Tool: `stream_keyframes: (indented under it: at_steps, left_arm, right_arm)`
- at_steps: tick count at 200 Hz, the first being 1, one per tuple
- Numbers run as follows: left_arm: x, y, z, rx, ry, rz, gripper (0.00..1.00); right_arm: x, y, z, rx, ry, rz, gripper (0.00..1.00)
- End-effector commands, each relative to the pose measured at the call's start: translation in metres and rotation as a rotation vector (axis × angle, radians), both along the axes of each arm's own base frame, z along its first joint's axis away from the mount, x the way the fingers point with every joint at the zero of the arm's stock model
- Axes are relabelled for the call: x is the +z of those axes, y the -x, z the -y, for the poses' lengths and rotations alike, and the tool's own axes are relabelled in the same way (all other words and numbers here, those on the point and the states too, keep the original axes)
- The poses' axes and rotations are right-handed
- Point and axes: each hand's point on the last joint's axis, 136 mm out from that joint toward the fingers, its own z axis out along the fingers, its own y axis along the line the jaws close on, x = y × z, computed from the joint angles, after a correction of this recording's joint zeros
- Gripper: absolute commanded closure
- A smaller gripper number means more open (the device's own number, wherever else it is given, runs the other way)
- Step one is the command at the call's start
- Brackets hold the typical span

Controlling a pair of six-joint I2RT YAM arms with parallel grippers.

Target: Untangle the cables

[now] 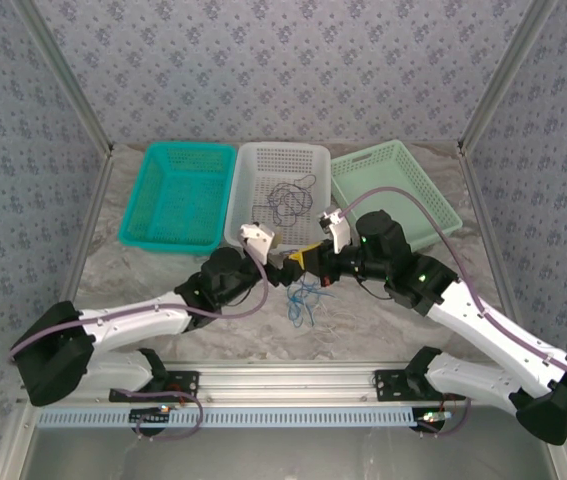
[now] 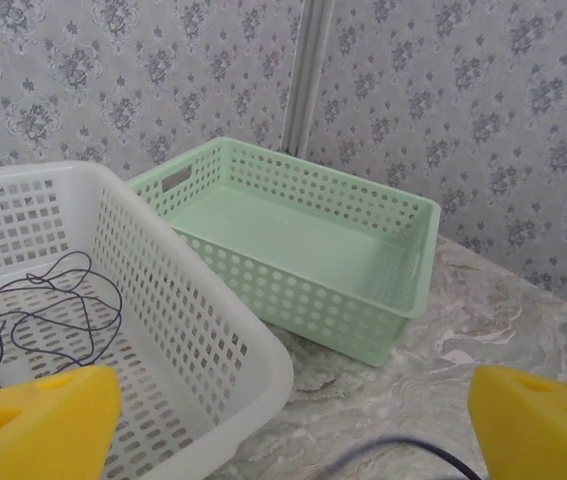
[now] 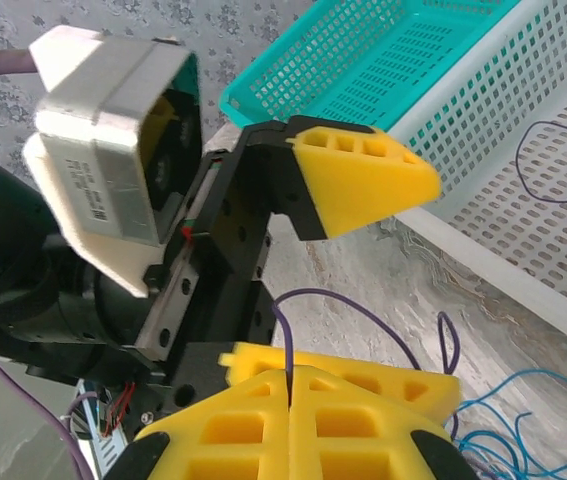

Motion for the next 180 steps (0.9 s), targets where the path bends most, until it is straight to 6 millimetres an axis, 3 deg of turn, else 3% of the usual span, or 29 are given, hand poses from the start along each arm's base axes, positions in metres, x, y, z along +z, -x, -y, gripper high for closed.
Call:
stream_keyframes:
  at_steps: [1,33,99,136,180]
  left_arm:
    - [0.016,-0.011,0.012,0.022,-0.007,0.009,0.11]
    - [-0.010,-0.021,0.015,0.061,-0.083,-0.061,0.14]
    - [-0.053,-0.035,-0.020,0.255,-0.235,-0.147,0.25]
    - [-0.060,-0.034,-0.025,0.268,-0.260,-0.164,0.32]
    - [-0.059,-0.032,-0.033,0.288,-0.247,-0.162,0.49]
  right_arm:
    - [0.016,0.011,-0.007,0.056,-0.061,0.007,1.00]
    - [0.036,0.015,0.005,0.036,-0.062,0.058,1.00]
    - [0.074,0.025,0.040,-0.027,-0.095,0.145,1.00]
    - [0.087,0.024,0.057,-0.076,-0.122,0.181,1.00]
    - [0.091,0.021,0.070,-0.115,-0.122,0.190,1.00]
